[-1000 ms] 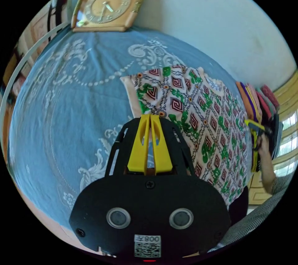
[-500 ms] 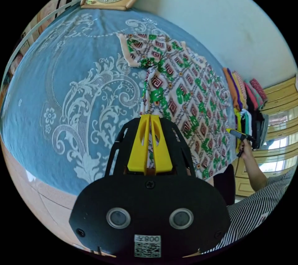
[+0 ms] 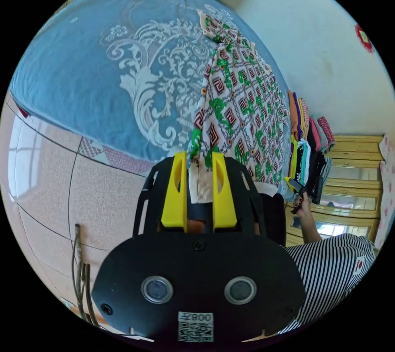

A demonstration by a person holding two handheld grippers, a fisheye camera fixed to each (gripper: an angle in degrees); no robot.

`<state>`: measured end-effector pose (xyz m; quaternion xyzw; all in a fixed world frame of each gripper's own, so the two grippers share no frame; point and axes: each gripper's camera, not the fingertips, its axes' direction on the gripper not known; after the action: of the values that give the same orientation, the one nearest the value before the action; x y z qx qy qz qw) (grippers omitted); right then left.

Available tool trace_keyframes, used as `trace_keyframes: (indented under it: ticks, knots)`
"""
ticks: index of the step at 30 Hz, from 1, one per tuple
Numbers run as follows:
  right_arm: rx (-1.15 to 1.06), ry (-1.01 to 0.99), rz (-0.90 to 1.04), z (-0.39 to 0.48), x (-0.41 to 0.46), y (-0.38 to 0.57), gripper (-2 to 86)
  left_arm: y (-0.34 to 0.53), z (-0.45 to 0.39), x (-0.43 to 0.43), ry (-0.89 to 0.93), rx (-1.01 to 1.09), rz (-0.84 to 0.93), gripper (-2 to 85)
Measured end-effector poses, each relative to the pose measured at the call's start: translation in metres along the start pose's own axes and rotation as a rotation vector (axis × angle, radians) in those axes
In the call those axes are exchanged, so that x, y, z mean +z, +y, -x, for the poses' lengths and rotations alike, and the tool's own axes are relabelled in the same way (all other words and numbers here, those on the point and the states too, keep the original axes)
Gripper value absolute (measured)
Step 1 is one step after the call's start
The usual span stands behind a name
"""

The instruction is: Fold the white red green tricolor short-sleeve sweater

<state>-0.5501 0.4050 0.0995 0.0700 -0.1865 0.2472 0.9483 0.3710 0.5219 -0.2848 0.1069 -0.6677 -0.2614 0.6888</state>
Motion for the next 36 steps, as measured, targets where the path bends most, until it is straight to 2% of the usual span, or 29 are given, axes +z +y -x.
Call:
trace_keyframes:
  ticks: [5,7,11,16,20,22,28,32,36]
  knots:
    - [0.041,-0.051,0.030,-0.021,0.012,0.031,2.6,0.025,0.001,0.011,0.005,-0.040,0.041,3.9]
    - [0.041,-0.067,0.041,-0.022,0.015,0.039,2.1,0.038,-0.005,0.002,0.038,-0.037,-0.013,2.5]
    - [0.024,-0.036,0.060,-0.021,0.019,0.059,0.4,0.057,-0.017,-0.015,-0.006,-0.005,-0.063,1.7]
    - [0.068,-0.120,0.031,-0.042,0.019,0.077,-0.1,0.077,-0.029,-0.019,0.003,-0.066,-0.082,1.5]
    - [0.071,-0.073,0.016,-0.045,0.013,0.093,0.0,0.086,-0.047,-0.019,-0.014,-0.065,-0.068,1.8]
    - [0.061,-0.088,-0.010,-0.041,0.008,0.100,0.1,0.093,-0.065,-0.027,-0.013,-0.070,-0.131,1.9]
    - [-0.126,0.072,-0.051,0.013,0.009,0.114,0.0,0.100,-0.141,-0.049,-0.117,0.059,-0.252,1.7]
    - [-0.208,0.237,0.073,0.035,0.058,0.114,-0.2,0.084,-0.198,-0.034,-0.131,0.178,-0.164,1.2]
    - [-0.274,0.309,0.023,0.046,0.071,0.129,-0.1,0.060,-0.251,0.002,-0.249,0.219,0.053,0.6]
